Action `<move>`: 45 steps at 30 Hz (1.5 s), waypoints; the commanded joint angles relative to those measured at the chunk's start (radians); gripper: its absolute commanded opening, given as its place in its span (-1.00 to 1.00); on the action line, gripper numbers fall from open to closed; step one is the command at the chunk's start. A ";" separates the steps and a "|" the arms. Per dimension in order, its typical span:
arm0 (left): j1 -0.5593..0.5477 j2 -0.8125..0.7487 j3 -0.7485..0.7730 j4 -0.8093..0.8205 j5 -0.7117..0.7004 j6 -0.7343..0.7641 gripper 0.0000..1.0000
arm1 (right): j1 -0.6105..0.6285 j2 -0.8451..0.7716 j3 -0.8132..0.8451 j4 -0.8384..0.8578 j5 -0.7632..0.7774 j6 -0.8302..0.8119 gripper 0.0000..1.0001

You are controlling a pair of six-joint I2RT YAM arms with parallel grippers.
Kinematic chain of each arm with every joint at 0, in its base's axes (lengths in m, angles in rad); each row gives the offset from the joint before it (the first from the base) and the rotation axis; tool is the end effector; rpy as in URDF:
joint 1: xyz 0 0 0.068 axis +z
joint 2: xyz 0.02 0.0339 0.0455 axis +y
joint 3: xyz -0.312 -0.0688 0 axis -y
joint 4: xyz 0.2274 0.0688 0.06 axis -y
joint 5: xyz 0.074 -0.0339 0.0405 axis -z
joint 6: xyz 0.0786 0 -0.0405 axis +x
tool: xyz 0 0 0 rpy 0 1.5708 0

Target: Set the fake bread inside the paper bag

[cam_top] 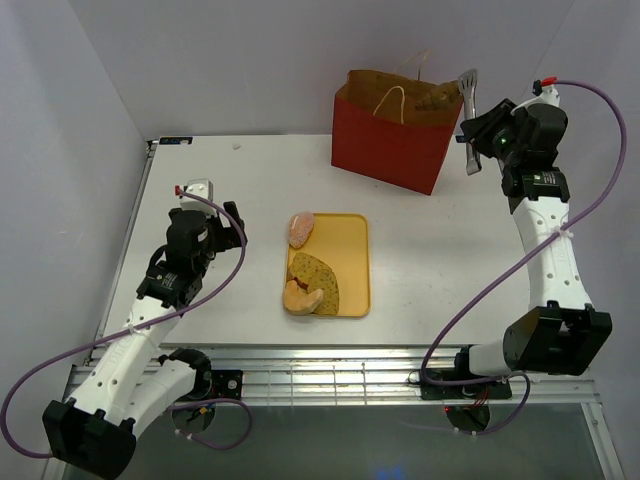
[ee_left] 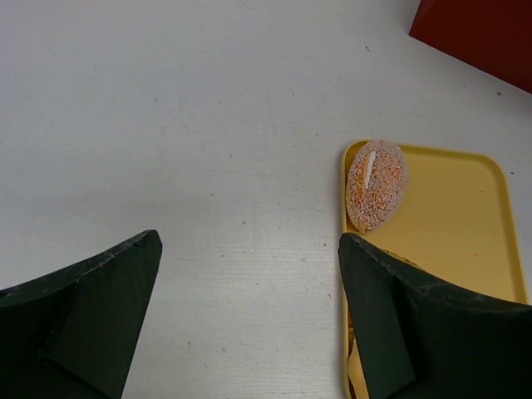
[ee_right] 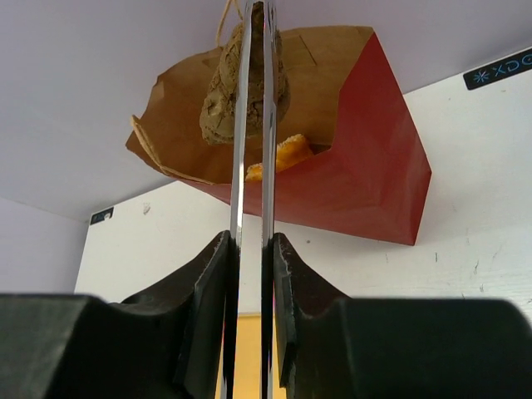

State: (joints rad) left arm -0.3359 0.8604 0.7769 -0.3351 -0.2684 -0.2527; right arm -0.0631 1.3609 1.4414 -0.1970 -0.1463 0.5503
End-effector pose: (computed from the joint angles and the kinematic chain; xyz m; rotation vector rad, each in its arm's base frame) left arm 0.1815 -0.0413 0.3300 -0.0906 1.9733 -0.1165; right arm 0.3276 -0.0092 0.4791 0.4091 1.6601 0.4875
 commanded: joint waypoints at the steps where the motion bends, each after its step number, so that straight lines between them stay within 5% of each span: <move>1: -0.006 0.002 0.009 0.015 0.026 -0.003 0.96 | 0.000 0.039 0.042 0.119 -0.024 0.003 -0.84; 11: -0.006 -0.001 0.010 0.015 0.029 -0.003 0.96 | 0.023 0.188 0.112 0.179 -0.084 0.037 -0.78; 17: -0.006 -0.001 0.009 0.015 0.026 -0.003 0.96 | 0.046 0.268 0.215 0.130 -0.093 0.028 0.01; 22: -0.005 -0.001 0.009 0.016 0.026 -0.002 0.96 | 0.049 0.259 0.237 0.116 -0.090 0.025 0.20; 31: -0.006 -0.004 0.005 0.016 0.018 0.001 0.96 | 0.060 0.136 0.157 0.091 -0.105 -0.027 0.08; 45: -0.006 -0.015 0.005 0.015 0.011 0.007 0.96 | 0.105 -0.307 -0.295 0.105 -0.147 -0.121 0.04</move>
State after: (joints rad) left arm -0.3363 0.8631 0.7769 -0.3351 -0.2504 -0.2520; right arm 0.0307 1.1137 1.2018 -0.1375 -0.2577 0.4511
